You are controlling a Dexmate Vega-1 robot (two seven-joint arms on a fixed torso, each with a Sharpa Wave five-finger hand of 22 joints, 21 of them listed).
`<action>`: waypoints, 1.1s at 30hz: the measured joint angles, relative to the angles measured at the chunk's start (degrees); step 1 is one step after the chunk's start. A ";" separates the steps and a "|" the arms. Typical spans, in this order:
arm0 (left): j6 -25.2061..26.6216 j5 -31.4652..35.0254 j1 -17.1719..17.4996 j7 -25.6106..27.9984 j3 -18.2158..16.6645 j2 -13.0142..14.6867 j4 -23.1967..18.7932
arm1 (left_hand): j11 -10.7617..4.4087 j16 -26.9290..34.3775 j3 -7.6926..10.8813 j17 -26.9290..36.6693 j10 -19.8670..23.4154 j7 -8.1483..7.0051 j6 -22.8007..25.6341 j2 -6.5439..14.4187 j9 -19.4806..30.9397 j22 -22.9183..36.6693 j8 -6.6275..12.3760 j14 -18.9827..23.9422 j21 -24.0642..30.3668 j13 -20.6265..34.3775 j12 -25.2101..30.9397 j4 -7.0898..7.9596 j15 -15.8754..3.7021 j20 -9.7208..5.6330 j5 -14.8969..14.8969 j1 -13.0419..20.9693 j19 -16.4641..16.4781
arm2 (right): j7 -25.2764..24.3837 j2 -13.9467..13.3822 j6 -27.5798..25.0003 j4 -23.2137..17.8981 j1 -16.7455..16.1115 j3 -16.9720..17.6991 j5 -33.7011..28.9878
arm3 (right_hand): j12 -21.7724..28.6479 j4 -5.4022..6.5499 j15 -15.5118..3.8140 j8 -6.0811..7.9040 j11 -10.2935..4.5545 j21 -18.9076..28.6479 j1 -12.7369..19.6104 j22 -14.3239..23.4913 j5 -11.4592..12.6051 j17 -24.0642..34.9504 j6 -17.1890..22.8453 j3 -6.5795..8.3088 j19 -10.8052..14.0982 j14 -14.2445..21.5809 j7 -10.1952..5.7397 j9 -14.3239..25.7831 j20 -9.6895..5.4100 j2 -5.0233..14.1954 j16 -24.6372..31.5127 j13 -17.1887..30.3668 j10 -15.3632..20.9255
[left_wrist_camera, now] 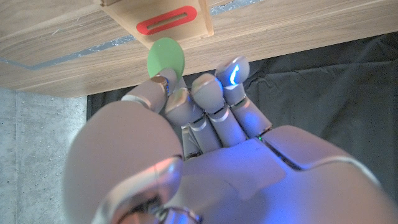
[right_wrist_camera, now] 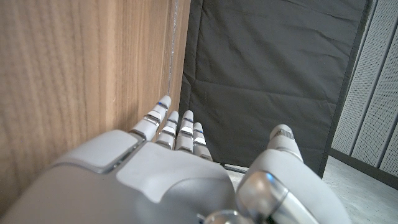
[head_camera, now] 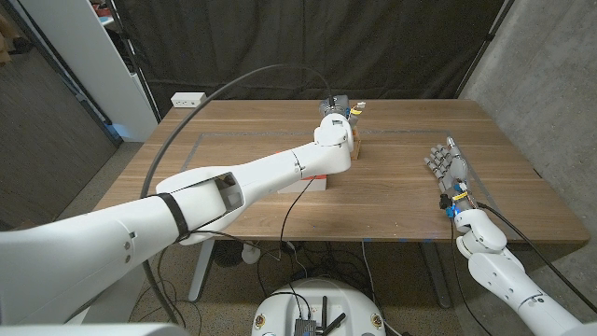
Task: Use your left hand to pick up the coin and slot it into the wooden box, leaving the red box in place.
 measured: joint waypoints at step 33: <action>-2.28 0.80 -1.48 0.05 3.52 0.07 4.07 | -0.05 -0.44 0.00 0.24 -0.47 0.00 0.00 0.13 0.00 -0.78 -0.54 -0.42 0.44 0.91 -0.28 0.00 -0.01 0.51 -0.01 0.13 -0.93 | -0.97 0.61 0.12 0.46 0.40 -0.20 -0.42 | 0.00 0.00 0.00 0.00 0.00 0.00 0.00 0.00 0.00 0.00 0.00 0.00 0.11 0.00 0.00 0.00 0.11 0.00 0.00 0.00 0.00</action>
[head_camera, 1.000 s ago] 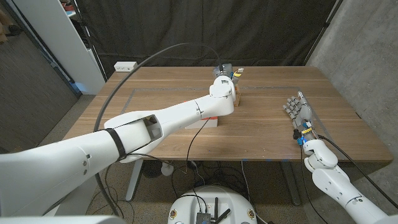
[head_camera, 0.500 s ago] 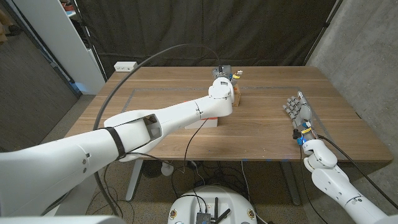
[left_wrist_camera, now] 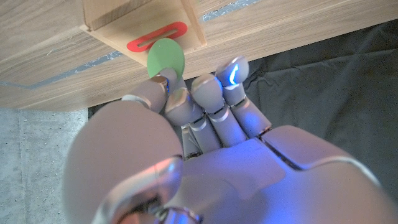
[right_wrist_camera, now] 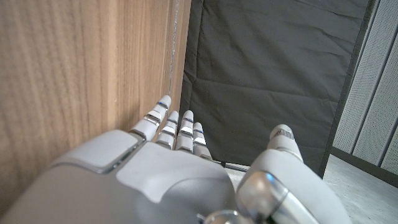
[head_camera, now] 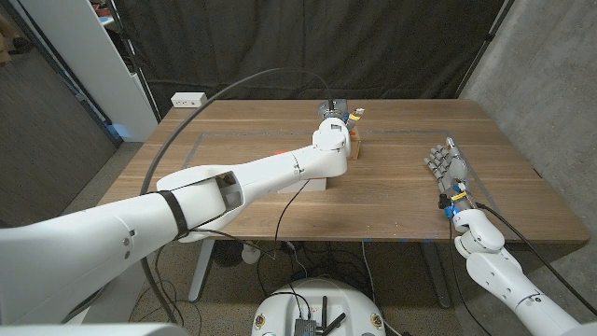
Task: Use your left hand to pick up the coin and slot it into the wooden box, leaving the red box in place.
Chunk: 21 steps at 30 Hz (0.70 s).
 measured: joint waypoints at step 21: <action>-0.86 0.48 -0.04 -1.33 0.40 -0.51 1.27 | 0.06 -0.22 -0.24 -0.12 0.06 0.00 0.01 -0.38 0.02 -0.27 -0.49 0.01 0.45 -0.16 -1.05 0.24 0.00 0.00 -0.08 0.38 0.01 | -0.13 0.10 0.36 0.01 -0.30 0.16 -0.04 | 0.00 0.00 0.00 0.00 0.00 0.00 0.00 0.00 0.00 0.00 0.00 0.00 0.00 0.00 0.00 0.00 0.00 0.00 0.00 0.00 0.00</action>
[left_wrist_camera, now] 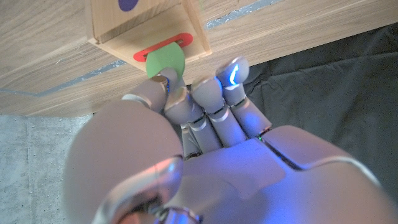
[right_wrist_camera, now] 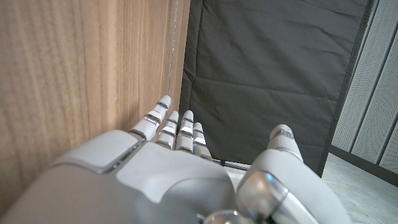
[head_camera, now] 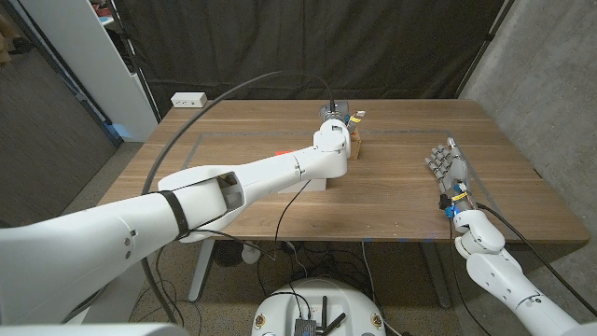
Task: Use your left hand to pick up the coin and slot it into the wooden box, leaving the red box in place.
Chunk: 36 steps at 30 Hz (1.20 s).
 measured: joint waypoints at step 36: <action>-0.73 -1.04 -0.91 -4.15 1.47 -0.94 2.82 | -0.20 -1.14 -1.67 -1.00 -0.82 -0.71 1.17 -0.63 0.57 -3.77 -5.08 -1.04 -0.44 -0.05 -1.67 0.06 0.21 0.20 -0.01 -0.64 -0.63 | 0.09 -0.09 0.29 -0.56 -0.81 0.23 0.15 | 0.00 0.00 0.00 0.00 0.00 0.00 0.00 0.00 0.00 0.00 0.30 0.00 0.00 0.00 -0.30 0.00 0.00 0.00 0.00 0.00 0.00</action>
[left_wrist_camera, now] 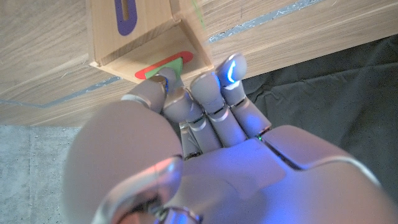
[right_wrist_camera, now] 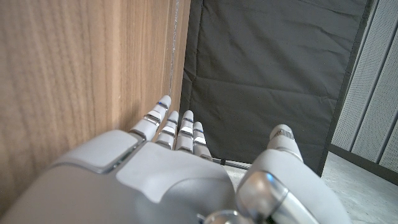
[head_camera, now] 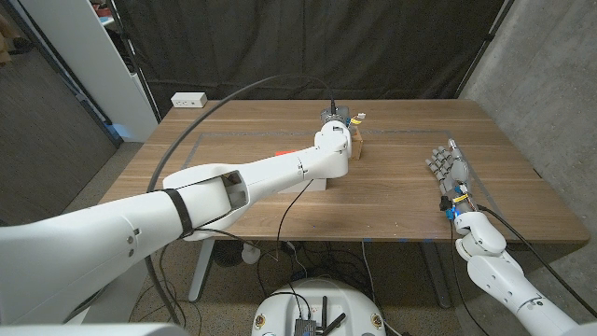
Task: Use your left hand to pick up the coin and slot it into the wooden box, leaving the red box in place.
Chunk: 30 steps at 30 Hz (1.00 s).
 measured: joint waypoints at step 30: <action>0.04 0.58 -1.52 -5.83 1.72 2.94 -3.93 | -0.13 -1.07 -2.82 -2.86 0.13 0.91 -2.03 -2.38 -2.82 -3.90 -7.11 -0.60 0.00 -1.82 -1.50 0.33 0.00 0.10 0.10 -0.57 -0.51 | -1.29 -0.01 0.46 -1.61 -1.36 0.14 -0.91 | 0.00 0.00 0.19 0.00 0.00 0.00 0.39 0.00 0.00 0.00 0.21 0.00 0.31 0.18 0.21 0.00 0.31 0.38 0.00 0.00 0.00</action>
